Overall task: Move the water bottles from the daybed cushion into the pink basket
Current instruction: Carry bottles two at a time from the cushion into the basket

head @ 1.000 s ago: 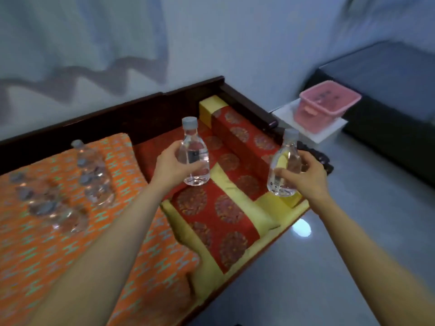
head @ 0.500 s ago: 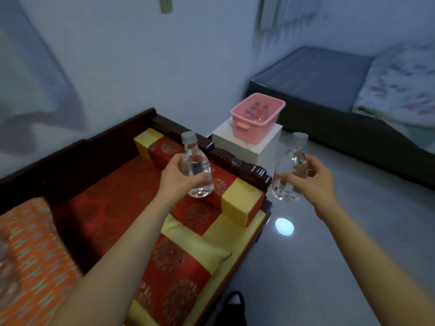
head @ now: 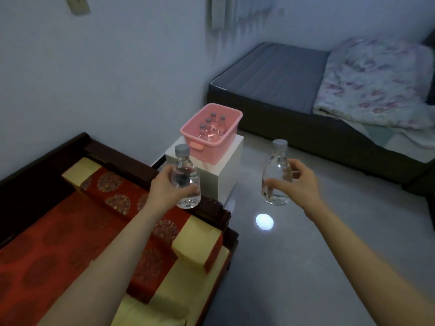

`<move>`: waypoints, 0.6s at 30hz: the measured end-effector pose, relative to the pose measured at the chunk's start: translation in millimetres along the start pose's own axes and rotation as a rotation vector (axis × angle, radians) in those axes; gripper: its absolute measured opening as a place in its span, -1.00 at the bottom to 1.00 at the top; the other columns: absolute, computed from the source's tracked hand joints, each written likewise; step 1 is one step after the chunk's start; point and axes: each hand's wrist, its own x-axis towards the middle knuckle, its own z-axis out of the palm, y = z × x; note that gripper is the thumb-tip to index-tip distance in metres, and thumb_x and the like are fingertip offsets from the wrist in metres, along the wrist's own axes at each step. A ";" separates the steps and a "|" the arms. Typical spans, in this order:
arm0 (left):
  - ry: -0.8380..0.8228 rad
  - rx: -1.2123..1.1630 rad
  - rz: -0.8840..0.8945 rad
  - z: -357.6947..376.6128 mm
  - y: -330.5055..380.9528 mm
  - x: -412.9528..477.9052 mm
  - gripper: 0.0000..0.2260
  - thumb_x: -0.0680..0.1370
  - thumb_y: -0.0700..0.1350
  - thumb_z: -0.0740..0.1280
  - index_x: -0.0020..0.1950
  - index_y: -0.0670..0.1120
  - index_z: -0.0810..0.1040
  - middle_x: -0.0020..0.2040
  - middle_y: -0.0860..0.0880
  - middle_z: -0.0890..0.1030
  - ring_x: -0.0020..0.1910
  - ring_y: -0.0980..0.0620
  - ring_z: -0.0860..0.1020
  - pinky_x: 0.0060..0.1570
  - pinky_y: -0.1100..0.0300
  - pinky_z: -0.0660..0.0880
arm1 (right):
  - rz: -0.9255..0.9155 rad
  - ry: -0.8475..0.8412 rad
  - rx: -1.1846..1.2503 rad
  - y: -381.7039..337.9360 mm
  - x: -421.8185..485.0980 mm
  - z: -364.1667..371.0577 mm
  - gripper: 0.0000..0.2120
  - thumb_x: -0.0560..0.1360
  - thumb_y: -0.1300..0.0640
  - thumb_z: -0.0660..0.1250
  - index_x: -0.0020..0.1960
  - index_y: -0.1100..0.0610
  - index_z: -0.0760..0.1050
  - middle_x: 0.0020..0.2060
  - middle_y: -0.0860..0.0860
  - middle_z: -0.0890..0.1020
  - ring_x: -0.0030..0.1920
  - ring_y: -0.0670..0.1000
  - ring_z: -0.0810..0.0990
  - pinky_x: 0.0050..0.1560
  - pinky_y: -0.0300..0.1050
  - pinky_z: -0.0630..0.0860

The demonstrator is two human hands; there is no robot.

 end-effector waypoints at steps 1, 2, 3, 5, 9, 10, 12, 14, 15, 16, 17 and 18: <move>-0.008 0.008 -0.007 7.9 2.2 13.3 -0.50 0.26 -0.06 0.61 0.12 -0.05 0.50 -0.01 -0.01 0.62 -0.03 0.02 0.59 0.02 0.04 0.55 | 0.010 0.002 -0.009 4.4 14.3 -4.7 -0.44 0.24 0.04 0.59 0.17 -0.02 0.44 0.01 -0.04 0.54 0.04 0.02 0.51 -0.03 -0.10 0.44; -0.012 0.014 -0.012 16.4 5.2 27.4 -0.49 0.25 -0.05 0.61 0.12 -0.05 0.50 -0.02 -0.01 0.63 -0.04 0.03 0.60 0.01 0.06 0.55 | 0.019 0.004 -0.018 8.5 29.3 -9.9 -0.43 0.24 0.04 0.59 0.18 0.00 0.45 0.02 -0.03 0.55 0.06 0.03 0.51 0.00 -0.06 0.45; -0.010 0.018 -0.009 25.7 9.2 41.6 -0.50 0.25 -0.06 0.61 0.11 -0.05 0.50 -0.03 0.01 0.63 -0.06 0.06 0.60 -0.02 0.09 0.55 | 0.025 0.002 -0.028 12.8 45.5 -15.6 -0.42 0.24 0.03 0.59 0.20 0.03 0.46 0.04 -0.01 0.56 0.06 0.04 0.52 0.03 -0.04 0.47; -0.001 0.014 -0.013 41.8 17.9 65.0 -0.51 0.26 -0.07 0.60 0.10 -0.03 0.50 -0.05 0.07 0.62 -0.08 0.13 0.59 -0.05 0.15 0.53 | 0.031 -0.013 -0.042 20.7 74.6 -24.0 -0.36 0.24 0.02 0.59 0.26 0.06 0.45 0.08 0.00 0.56 0.08 0.05 0.52 0.06 -0.02 0.49; 0.044 0.021 -0.049 87.0 32.6 123.7 -0.51 0.26 -0.07 0.60 0.10 -0.02 0.49 -0.05 0.07 0.62 -0.09 0.13 0.60 -0.16 0.25 0.48 | 0.024 -0.068 -0.069 37.8 155.2 -43.4 -0.34 0.23 0.00 0.59 0.26 0.04 0.43 0.09 -0.01 0.54 0.09 0.04 0.51 0.08 -0.02 0.47; 0.061 0.024 -0.052 96.9 36.7 135.3 -0.50 0.25 -0.07 0.60 0.10 -0.03 0.49 -0.05 0.07 0.61 -0.10 0.14 0.59 -0.19 0.27 0.46 | 0.013 -0.079 -0.060 39.9 174.4 -47.4 -0.36 0.22 0.01 0.60 0.23 0.03 0.44 0.07 -0.01 0.54 0.08 0.04 0.51 0.08 -0.01 0.48; 0.135 -0.005 -0.093 121.8 48.3 160.2 -0.50 0.24 -0.10 0.60 0.09 -0.05 0.47 -0.08 0.10 0.58 -0.14 0.21 0.55 -0.25 0.34 0.42 | -0.021 -0.145 -0.055 43.0 221.2 -57.4 -0.41 0.21 0.01 0.60 0.16 -0.01 0.43 0.00 -0.06 0.54 0.06 0.04 0.52 0.06 -0.02 0.49; 0.201 -0.023 -0.131 140.7 57.7 177.1 -0.51 0.25 -0.13 0.60 0.06 -0.06 0.45 -0.12 0.15 0.55 -0.19 0.26 0.51 -0.31 0.44 0.37 | -0.062 -0.201 -0.060 43.8 255.9 -63.5 -0.43 0.20 0.00 0.60 0.10 -0.09 0.39 -0.06 -0.13 0.52 0.04 0.02 0.52 0.05 -0.04 0.49; 0.228 -0.029 -0.146 150.2 63.1 187.3 -0.50 0.24 -0.14 0.61 0.07 -0.07 0.45 -0.12 0.14 0.56 -0.19 0.25 0.52 -0.31 0.47 0.37 | -0.087 -0.229 -0.068 42.4 275.6 -65.8 -0.42 0.20 0.00 0.60 0.10 -0.10 0.38 -0.07 -0.16 0.51 0.04 0.01 0.52 0.05 -0.04 0.49; 0.245 -0.037 -0.159 158.6 66.7 199.1 -0.49 0.24 -0.14 0.61 0.08 -0.08 0.44 -0.10 0.12 0.57 -0.18 0.23 0.53 -0.30 0.47 0.37 | -0.104 -0.257 -0.070 40.7 294.8 -66.7 -0.42 0.21 -0.01 0.60 0.10 -0.11 0.37 -0.06 -0.16 0.51 0.04 0.00 0.52 0.05 -0.05 0.48; 0.261 -0.046 -0.169 166.5 69.9 212.0 -0.47 0.24 -0.14 0.61 0.10 -0.08 0.44 -0.08 0.09 0.59 -0.17 0.23 0.54 -0.28 0.45 0.38 | -0.121 -0.279 -0.066 39.1 315.9 -66.5 -0.42 0.21 -0.01 0.60 0.11 -0.11 0.37 -0.05 -0.15 0.51 0.04 -0.01 0.52 0.04 -0.06 0.48; 0.273 -0.052 -0.181 172.2 73.1 221.4 -0.45 0.23 -0.13 0.61 0.12 -0.08 0.44 -0.05 0.08 0.59 -0.17 0.24 0.54 -0.27 0.44 0.38 | -0.126 -0.294 -0.054 37.9 332.3 -64.5 -0.42 0.20 -0.01 0.60 0.11 -0.11 0.38 -0.04 -0.13 0.51 0.04 -0.03 0.51 0.03 -0.08 0.47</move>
